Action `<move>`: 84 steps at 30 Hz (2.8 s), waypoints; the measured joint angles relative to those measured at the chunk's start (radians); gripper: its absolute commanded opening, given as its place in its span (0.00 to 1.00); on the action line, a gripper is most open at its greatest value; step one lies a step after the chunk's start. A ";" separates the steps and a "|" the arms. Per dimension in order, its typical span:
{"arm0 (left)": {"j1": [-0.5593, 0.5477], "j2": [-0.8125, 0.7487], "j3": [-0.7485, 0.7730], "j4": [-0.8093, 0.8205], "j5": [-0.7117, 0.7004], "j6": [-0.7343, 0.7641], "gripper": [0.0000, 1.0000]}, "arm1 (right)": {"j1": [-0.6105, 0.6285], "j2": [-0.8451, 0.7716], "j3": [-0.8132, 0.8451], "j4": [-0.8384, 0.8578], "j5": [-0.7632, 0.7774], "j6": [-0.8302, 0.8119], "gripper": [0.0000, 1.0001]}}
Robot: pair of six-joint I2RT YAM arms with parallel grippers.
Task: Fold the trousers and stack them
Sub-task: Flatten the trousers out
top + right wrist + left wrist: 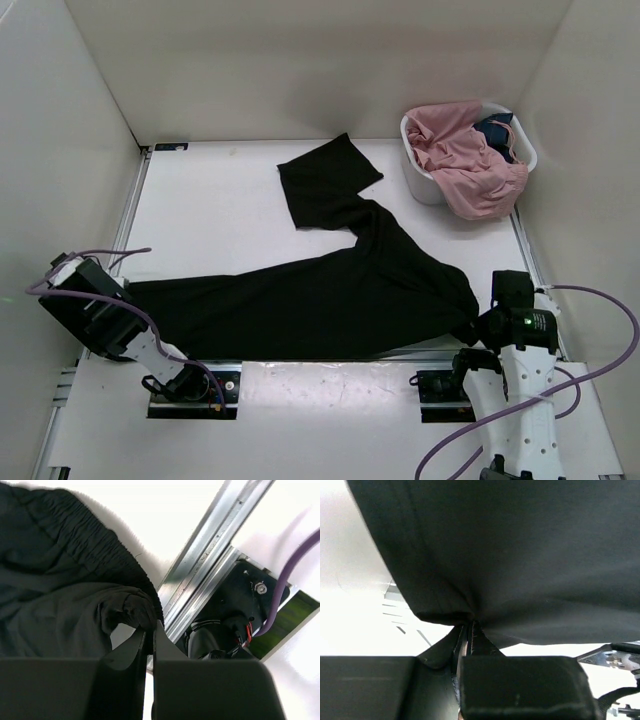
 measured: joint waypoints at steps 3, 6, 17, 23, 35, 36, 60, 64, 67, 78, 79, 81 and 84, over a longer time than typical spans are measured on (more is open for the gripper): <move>0.019 -0.004 -0.002 0.015 0.000 0.008 0.33 | 0.000 0.000 0.000 -0.014 0.028 0.051 0.12; 0.032 -0.005 -0.003 0.021 0.002 0.014 0.51 | 0.000 0.006 0.009 -0.030 0.066 0.106 0.68; 0.033 -0.163 0.170 -0.037 0.096 0.053 0.67 | -0.001 0.046 0.257 -0.036 0.183 0.091 0.81; -0.241 -0.218 0.352 -0.142 0.281 0.013 0.70 | -0.002 0.277 0.308 0.119 0.095 -0.097 0.81; -1.038 0.463 1.026 -0.110 0.423 -0.362 0.79 | -0.008 0.688 0.182 0.530 -0.256 -0.303 0.84; -1.105 0.516 1.054 -0.093 0.410 -0.367 0.79 | -0.008 0.693 0.164 0.543 -0.262 -0.302 0.84; -1.382 0.443 0.579 0.167 0.248 -0.344 0.41 | -0.022 0.832 0.023 0.630 -0.196 -0.255 0.06; -1.398 0.347 0.473 -0.016 0.327 -0.294 0.69 | 0.026 0.833 0.049 0.640 -0.196 -0.322 0.14; -1.401 0.325 0.519 -0.118 0.377 -0.272 0.80 | 0.039 0.833 0.082 0.639 -0.193 -0.365 0.17; -1.109 0.569 1.338 0.027 0.453 -0.439 0.89 | 0.040 0.793 0.157 0.599 -0.182 -0.462 0.40; -1.096 0.615 1.371 0.048 0.453 -0.448 0.89 | 0.040 0.792 0.164 0.592 -0.180 -0.470 0.40; -1.088 0.697 1.373 0.093 0.460 -0.465 0.90 | 0.040 0.792 0.177 0.584 -0.177 -0.484 0.40; -1.104 0.801 1.321 0.132 0.491 -0.480 0.93 | 0.040 0.792 0.197 0.571 -0.172 -0.500 0.41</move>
